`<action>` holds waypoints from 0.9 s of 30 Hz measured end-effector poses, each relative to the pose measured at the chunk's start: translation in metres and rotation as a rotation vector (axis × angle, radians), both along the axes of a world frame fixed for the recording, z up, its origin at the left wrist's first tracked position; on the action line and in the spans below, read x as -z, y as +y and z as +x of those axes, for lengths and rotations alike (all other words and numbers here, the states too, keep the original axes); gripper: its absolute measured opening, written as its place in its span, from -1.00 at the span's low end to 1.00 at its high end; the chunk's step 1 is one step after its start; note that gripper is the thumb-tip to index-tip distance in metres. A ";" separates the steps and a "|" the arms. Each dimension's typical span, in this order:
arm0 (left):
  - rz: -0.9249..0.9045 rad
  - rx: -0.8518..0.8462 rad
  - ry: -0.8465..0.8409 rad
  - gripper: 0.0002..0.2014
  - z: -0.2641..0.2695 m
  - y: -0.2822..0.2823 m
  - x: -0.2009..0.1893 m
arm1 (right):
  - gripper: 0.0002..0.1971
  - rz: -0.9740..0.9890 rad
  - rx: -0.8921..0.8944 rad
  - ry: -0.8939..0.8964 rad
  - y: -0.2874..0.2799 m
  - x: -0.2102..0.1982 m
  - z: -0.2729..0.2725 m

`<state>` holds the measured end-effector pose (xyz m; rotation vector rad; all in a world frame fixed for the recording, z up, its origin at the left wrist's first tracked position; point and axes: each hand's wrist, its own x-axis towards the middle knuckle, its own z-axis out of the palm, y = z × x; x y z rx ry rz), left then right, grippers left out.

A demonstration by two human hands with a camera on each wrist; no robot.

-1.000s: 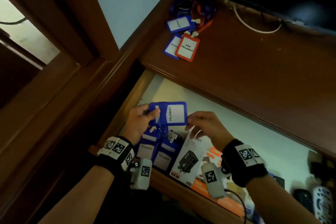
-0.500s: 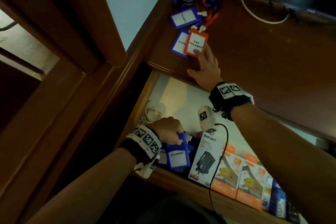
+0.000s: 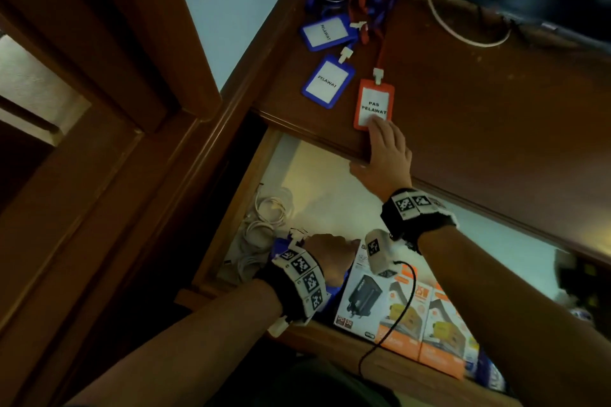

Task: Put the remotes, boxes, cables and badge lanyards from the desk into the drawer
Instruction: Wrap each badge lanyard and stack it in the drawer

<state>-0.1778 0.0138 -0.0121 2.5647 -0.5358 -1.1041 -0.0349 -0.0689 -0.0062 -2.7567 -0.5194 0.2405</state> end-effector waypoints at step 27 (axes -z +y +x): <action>-0.606 -1.077 -0.093 -0.92 0.044 -0.075 -0.021 | -0.57 -0.097 0.144 -0.146 -0.158 -0.018 -0.022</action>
